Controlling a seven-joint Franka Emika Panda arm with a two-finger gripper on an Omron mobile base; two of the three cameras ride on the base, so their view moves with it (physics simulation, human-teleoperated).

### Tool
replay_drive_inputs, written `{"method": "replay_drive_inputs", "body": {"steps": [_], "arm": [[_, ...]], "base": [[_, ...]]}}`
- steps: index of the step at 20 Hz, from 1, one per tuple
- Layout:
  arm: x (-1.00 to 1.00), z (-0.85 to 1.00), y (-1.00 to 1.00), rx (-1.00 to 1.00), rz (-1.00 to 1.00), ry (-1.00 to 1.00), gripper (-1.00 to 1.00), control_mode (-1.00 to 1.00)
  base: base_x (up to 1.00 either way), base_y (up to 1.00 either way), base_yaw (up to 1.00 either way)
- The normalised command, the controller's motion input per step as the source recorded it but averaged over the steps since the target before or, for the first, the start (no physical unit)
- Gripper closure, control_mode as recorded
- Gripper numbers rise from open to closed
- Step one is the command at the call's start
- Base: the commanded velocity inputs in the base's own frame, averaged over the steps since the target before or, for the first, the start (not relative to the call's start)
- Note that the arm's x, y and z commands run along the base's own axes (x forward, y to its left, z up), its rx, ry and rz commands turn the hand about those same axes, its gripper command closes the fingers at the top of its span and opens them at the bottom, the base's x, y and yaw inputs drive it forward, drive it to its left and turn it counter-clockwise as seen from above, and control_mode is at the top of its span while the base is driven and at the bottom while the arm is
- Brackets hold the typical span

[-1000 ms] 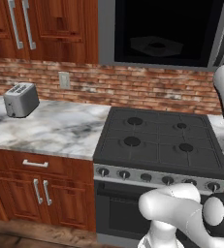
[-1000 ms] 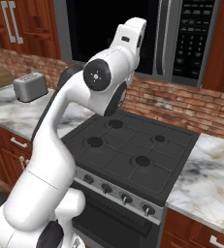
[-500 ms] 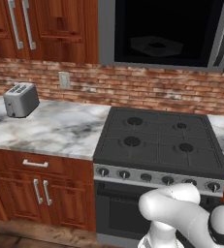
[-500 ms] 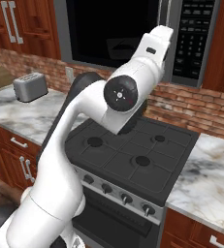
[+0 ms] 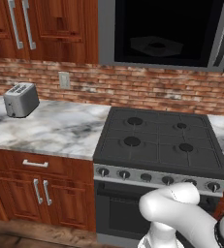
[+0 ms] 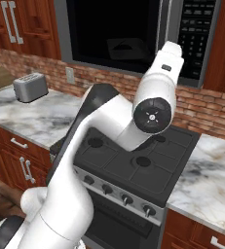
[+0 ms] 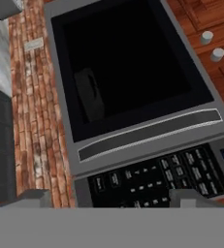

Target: Place the tupperware containing the fish and mushroom meal in the microwave. Close the microwave door and press the start button to reheat the meal.

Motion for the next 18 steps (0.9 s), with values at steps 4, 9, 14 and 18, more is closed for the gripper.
{"method": "replay_drive_inputs", "body": {"steps": [4, 9, 14, 18], "arm": [[0.00, -0.36, 0.00, 0.00, 0.19, 0.00, 1.00, -1.00], [0.01, -0.15, 0.00, 0.00, 0.16, 0.00, 1.00, -1.00], [0.12, -0.01, 0.00, 0.00, 0.08, 0.00, 1.00, -1.00], [0.23, 0.00, 0.00, 0.00, 0.03, 0.00, 1.00, -1.00]], "base": [[0.00, 0.00, 0.00], [0.00, 0.00, 0.00], [0.00, 0.00, 0.00], [0.00, 0.00, 0.00]]}}
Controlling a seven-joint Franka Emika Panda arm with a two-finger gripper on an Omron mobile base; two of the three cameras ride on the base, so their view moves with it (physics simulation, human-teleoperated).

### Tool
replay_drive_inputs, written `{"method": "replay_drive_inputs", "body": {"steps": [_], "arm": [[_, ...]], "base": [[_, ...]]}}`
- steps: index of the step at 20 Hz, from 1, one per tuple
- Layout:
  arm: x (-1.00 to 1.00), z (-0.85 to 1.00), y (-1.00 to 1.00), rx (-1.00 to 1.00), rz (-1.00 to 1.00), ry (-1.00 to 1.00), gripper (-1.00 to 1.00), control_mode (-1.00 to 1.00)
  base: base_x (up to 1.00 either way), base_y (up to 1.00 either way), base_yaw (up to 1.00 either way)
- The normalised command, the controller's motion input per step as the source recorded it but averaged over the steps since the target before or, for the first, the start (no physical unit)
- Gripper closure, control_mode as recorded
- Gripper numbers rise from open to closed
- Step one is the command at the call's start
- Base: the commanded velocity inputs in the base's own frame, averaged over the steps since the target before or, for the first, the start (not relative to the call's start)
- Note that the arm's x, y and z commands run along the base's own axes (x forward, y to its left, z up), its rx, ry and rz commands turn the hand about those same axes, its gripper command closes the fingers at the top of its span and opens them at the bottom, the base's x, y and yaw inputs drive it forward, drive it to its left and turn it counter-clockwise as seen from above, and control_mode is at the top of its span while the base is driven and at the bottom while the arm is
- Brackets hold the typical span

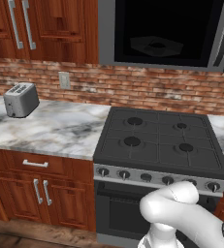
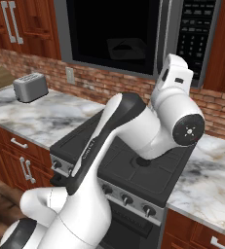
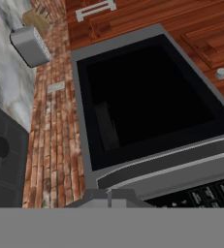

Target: Place the tupperware containing the fish and mushroom meal in the microwave. Close the microwave door and press the start button to reheat the meal.

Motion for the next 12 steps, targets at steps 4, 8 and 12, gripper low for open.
{"method": "replay_drive_inputs", "body": {"steps": [4, 8, 12], "arm": [[0.30, -0.01, 0.00, 0.00, 0.00, 0.00, 1.00, -1.00], [0.28, -0.03, 0.00, 0.00, 0.00, 0.00, 1.00, -1.00], [0.30, -0.02, 0.00, 0.00, 0.00, 0.00, 1.00, -1.00]], "base": [[0.00, 0.00, 0.00], [0.00, 0.00, 0.00], [0.00, 0.00, 0.00]]}}
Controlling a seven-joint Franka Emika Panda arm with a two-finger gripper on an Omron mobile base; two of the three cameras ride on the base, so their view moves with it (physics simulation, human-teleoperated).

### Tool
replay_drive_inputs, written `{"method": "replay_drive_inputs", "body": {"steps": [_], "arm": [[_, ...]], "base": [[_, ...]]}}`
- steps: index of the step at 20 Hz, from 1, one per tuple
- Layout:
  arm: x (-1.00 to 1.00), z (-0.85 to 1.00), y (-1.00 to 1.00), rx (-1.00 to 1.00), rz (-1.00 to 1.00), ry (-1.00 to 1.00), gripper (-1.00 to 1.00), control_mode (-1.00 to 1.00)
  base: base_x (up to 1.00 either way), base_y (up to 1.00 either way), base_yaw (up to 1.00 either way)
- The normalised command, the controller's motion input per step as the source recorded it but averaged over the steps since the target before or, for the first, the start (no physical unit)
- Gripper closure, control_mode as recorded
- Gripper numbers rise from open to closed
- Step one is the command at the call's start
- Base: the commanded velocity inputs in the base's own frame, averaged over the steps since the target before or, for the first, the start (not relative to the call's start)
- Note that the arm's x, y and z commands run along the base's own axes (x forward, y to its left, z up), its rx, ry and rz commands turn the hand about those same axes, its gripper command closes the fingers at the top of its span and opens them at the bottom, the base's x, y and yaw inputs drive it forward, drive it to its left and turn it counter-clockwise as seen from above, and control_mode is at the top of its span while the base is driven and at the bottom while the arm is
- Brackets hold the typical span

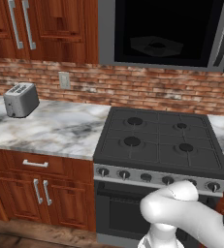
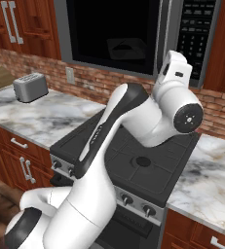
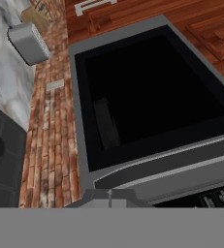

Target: Place the tupperware containing the fish and mushroom meal in the microwave. Close the microwave door and press the start button to reheat the meal.

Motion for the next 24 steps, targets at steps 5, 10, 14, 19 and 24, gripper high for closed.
{"method": "replay_drive_inputs", "body": {"steps": [5, 10, 14, 19, 24], "arm": [[0.31, -0.02, 0.00, 0.02, 0.00, 0.00, 1.00, -1.00], [0.33, -0.03, 0.00, 0.03, 0.00, 0.00, 1.00, -1.00], [0.28, -0.03, -0.04, 0.03, 0.00, 0.00, 1.00, -1.00], [0.17, 0.00, -0.15, 0.03, 0.00, 0.00, 1.00, -1.00], [0.13, 0.00, -0.17, 0.03, 0.00, 0.00, 1.00, -1.00]], "base": [[0.00, 0.00, 0.00], [0.00, 0.00, 0.00], [0.00, 0.00, 0.00], [0.00, 0.00, 0.00], [0.00, 0.00, 0.00]]}}
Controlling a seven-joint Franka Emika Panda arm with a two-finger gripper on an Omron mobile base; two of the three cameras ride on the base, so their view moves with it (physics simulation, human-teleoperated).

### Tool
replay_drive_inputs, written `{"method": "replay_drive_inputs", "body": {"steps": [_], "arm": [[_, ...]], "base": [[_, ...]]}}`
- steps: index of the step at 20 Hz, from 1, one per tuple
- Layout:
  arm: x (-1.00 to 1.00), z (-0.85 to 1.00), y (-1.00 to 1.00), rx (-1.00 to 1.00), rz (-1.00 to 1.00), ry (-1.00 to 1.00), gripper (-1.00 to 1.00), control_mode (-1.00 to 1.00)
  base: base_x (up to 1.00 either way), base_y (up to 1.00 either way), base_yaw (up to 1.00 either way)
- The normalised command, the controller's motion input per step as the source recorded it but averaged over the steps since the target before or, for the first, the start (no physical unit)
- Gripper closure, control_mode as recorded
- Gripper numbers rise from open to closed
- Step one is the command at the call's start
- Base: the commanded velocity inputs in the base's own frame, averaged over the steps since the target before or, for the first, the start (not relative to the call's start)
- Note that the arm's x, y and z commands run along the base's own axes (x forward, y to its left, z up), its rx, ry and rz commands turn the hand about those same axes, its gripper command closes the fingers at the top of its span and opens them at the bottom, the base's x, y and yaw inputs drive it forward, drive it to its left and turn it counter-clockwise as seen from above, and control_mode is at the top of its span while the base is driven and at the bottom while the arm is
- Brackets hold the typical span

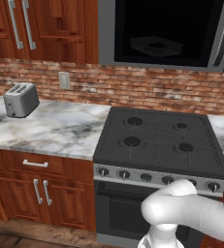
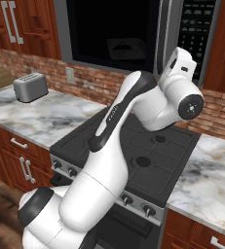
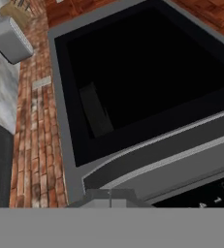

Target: Place the tupperware containing the fish and mushroom meal in the microwave. Close the microwave door and press the start button to reheat the meal.

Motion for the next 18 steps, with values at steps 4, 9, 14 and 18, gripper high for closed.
{"method": "replay_drive_inputs", "body": {"steps": [4, 9, 14, 18], "arm": [[0.14, -0.02, -0.13, 0.02, 0.00, 0.00, 1.00, -1.00], [0.14, -0.08, -0.11, 0.01, 0.00, 0.00, 1.00, -1.00], [0.16, -0.09, -0.12, 0.01, 0.00, 0.00, 1.00, -1.00], [0.19, -0.06, -0.12, 0.01, 0.00, 0.00, 1.00, -1.00]], "base": [[0.00, 0.00, 0.00], [0.00, 0.00, 0.00], [0.00, 0.00, 0.00], [0.00, 0.00, 0.00]]}}
